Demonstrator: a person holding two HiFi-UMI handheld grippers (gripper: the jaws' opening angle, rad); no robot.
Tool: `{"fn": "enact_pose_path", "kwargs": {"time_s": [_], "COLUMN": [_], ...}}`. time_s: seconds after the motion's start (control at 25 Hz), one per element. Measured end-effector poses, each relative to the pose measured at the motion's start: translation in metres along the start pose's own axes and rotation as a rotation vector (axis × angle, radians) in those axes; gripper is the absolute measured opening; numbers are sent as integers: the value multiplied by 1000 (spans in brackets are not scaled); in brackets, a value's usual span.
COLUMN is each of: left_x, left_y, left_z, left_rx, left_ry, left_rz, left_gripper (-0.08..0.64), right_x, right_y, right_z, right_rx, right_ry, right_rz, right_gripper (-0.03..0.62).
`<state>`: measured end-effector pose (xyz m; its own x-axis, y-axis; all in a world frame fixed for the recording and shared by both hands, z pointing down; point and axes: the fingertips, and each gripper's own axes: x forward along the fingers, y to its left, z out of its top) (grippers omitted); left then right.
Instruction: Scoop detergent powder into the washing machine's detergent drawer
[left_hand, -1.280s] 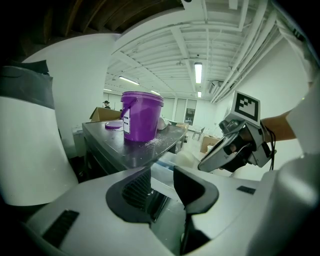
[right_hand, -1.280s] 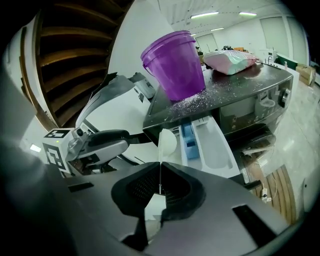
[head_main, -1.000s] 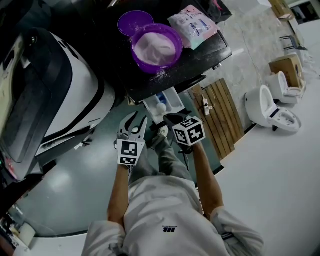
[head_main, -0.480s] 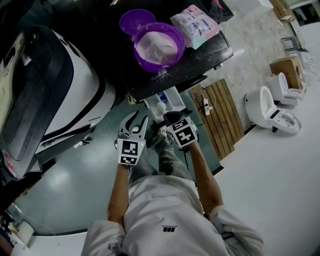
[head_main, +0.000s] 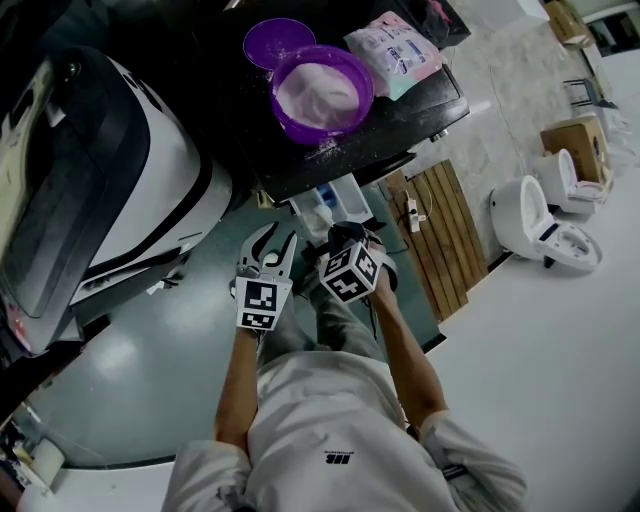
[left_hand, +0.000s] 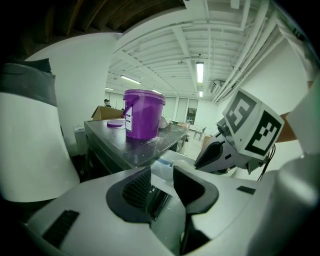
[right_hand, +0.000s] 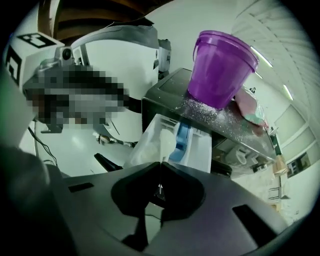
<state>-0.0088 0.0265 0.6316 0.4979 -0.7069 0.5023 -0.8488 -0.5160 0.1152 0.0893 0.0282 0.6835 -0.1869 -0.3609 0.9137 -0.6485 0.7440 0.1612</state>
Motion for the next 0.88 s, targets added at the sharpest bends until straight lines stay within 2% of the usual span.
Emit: {"fn": "enact_pose_path", "kwargs": {"time_s": [0.16,0.36,0.68,0.88], "left_x": [-1,-4,-5,-6], "left_y": [1,4,7,8], "left_z": [-2,-2,-3,-2], "left_rx": [-2,-3,0,3], "left_ry": [1,1,2,1], "left_rz": [5,11,15,17], "left_gripper": [152,152,150,152], "right_x": [-1,-2,-5,-4], "right_y": [-2,-4,-6,-2], "right_z": [2,4,4,3], "right_rx": [-116,-203,-278,-274], "right_ry": [20,35,52,54], "right_rz": [-83,-146,-207,-195], "right_gripper": [9,9,9,9]}}
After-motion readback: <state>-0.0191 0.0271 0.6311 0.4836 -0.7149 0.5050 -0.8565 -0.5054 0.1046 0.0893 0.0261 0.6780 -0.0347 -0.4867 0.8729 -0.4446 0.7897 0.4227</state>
